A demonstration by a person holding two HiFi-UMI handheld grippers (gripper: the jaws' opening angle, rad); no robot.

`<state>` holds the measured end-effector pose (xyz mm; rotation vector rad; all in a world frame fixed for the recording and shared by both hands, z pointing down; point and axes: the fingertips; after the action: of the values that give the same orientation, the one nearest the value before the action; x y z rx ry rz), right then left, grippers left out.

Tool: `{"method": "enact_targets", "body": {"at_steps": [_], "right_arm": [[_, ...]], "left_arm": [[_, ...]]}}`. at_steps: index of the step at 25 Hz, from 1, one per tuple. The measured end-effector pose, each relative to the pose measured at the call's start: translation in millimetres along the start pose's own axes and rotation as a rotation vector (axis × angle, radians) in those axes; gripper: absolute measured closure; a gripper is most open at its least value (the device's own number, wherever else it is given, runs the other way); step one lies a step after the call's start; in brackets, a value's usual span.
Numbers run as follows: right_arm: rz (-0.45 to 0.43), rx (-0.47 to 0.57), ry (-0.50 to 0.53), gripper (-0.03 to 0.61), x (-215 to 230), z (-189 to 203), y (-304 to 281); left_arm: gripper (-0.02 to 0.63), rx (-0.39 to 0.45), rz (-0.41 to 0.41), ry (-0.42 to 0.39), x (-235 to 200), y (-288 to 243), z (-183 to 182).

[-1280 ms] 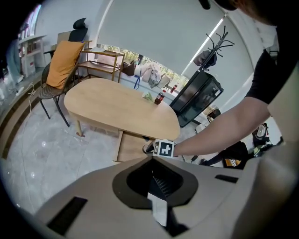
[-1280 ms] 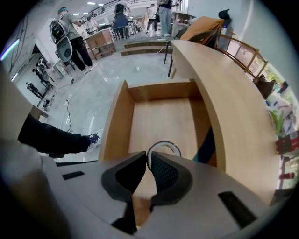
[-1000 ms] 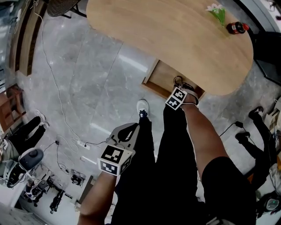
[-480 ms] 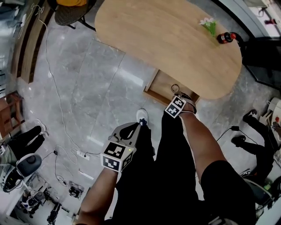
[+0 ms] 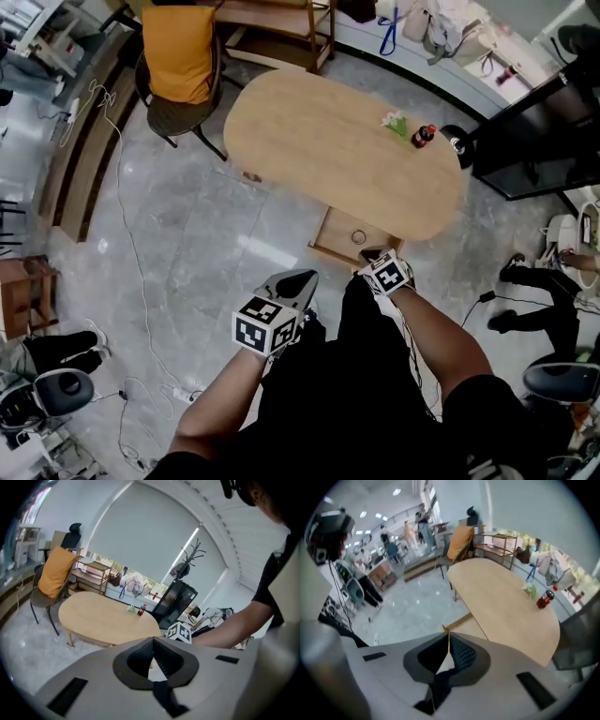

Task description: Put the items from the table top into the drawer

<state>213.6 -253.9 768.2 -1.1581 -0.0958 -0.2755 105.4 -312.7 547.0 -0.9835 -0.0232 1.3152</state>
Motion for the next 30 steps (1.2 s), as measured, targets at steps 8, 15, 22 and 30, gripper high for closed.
{"method": "enact_targets", "body": {"at_steps": [8,15,22,30], "right_arm": [[0.026,0.497,-0.208,0.574,-87,-81,202],[0.152,0.752,-0.235,0.575,-142,-68,307],[0.246,0.822,-0.241,0.574,-145,-35,354],[0.184,0.885,-0.225,0.575,-172,34,405]], "left_arm": [[0.609,0.120,0.089,-0.221,44,62,-38],[0.609,0.114,0.131,-0.317,67,78,-31],[0.609,0.140,0.164,-0.385,125,84,-12],[0.609,0.166,0.140,-0.365,194,82,22]]}}
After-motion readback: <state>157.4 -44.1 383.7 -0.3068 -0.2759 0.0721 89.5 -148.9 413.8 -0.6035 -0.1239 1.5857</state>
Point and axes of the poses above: the fingertips, and each gripper's own axes: y backward along the fingers, x to its right, z out of its underside
